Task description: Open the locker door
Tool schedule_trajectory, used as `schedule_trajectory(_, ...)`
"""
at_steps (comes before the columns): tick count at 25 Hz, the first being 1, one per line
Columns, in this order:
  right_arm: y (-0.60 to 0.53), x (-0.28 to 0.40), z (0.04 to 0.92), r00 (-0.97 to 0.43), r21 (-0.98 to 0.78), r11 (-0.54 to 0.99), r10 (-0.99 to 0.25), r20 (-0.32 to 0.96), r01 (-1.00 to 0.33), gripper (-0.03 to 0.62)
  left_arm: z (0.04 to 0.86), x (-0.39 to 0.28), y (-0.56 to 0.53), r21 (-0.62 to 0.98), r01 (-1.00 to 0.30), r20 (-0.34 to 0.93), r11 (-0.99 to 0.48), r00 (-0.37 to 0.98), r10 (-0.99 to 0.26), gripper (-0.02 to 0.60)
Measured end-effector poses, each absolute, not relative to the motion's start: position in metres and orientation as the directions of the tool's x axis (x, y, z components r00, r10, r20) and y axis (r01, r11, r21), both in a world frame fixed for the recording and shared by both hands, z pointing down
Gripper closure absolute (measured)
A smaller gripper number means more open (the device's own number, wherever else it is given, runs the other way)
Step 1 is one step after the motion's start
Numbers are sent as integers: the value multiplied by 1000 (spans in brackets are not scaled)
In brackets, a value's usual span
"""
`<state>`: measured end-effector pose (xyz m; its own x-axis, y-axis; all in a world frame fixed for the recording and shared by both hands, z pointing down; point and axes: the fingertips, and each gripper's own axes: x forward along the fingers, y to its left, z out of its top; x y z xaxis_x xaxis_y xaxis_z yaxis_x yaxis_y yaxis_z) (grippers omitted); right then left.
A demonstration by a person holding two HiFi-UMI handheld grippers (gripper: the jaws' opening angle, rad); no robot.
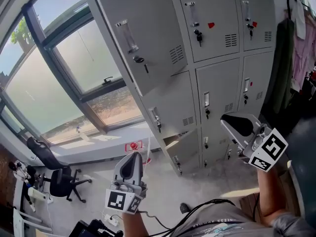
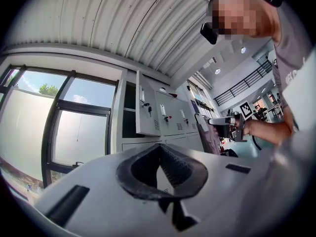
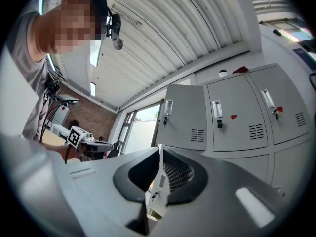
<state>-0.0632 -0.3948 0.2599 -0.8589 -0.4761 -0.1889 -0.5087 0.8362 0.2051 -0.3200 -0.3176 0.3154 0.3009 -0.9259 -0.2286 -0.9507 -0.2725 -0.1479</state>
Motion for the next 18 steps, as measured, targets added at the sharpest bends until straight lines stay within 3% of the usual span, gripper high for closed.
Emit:
schedule_trajectory(8, -339, 6, 303, -880, 198, 858, -458, -123, -474, 599, 335, -240, -248, -116, -962, -198, -247, 266, -943, 575)
schedule_trajectory(18, -263, 51, 300, -877, 170, 862, -456, -149, -477, 599, 319, -195, -163, -152, -961, -201, -232, 260, -944, 574)
